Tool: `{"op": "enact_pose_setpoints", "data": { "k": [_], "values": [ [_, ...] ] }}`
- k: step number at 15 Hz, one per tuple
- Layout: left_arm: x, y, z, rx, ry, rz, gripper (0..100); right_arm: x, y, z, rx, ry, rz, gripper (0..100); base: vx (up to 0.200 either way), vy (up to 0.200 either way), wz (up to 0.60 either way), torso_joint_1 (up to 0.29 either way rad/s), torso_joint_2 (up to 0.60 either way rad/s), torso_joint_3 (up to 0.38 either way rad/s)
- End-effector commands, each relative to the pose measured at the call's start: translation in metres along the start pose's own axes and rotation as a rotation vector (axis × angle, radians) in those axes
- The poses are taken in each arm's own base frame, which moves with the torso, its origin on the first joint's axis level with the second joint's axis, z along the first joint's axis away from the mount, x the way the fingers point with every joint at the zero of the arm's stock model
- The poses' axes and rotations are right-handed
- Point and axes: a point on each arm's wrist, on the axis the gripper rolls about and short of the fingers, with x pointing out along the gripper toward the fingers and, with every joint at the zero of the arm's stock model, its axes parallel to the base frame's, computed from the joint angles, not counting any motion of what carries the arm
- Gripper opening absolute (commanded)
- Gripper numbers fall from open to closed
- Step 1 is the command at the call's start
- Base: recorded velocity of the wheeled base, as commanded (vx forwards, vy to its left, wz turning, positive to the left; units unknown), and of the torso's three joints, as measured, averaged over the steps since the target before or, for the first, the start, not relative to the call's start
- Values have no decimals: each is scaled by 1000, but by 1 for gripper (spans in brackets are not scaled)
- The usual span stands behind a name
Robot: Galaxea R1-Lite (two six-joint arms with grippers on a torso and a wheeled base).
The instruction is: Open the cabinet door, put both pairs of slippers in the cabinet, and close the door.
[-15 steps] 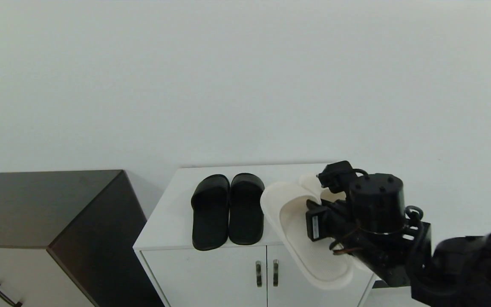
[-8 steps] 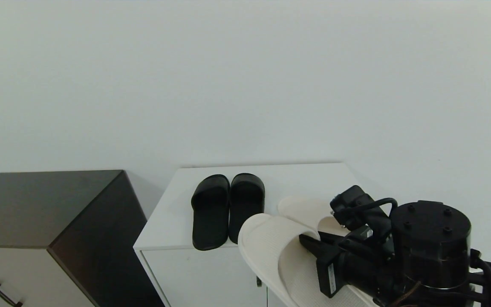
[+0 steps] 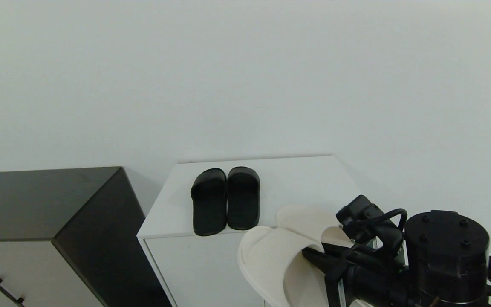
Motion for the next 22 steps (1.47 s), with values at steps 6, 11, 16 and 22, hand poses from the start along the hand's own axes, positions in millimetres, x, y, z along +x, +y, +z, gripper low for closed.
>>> {"op": "enact_pose_setpoints", "data": {
  "k": [6, 11, 16, 22],
  "values": [
    [0, 0, 0, 1, 0, 0, 0, -2, -1, -5, -7, 14, -2, 0, -133, 0, 0, 4, 2, 1],
    [0, 0, 0, 1, 0, 0, 0, -7, -2, -9, -27, 26, 22, 0, 0, 0, 0, 0, 0, 0],
    [0, 0, 0, 1, 0, 0, 0, -8, -2, -12, -28, 36, 31, 0, 0, 0, 0, 0, 0, 0],
    [0, 0, 0, 1, 0, 0, 0, -8, -2, -15, -31, 48, 35, 0, 0, 0, 0, -19, 37, 22]
  ]
}}
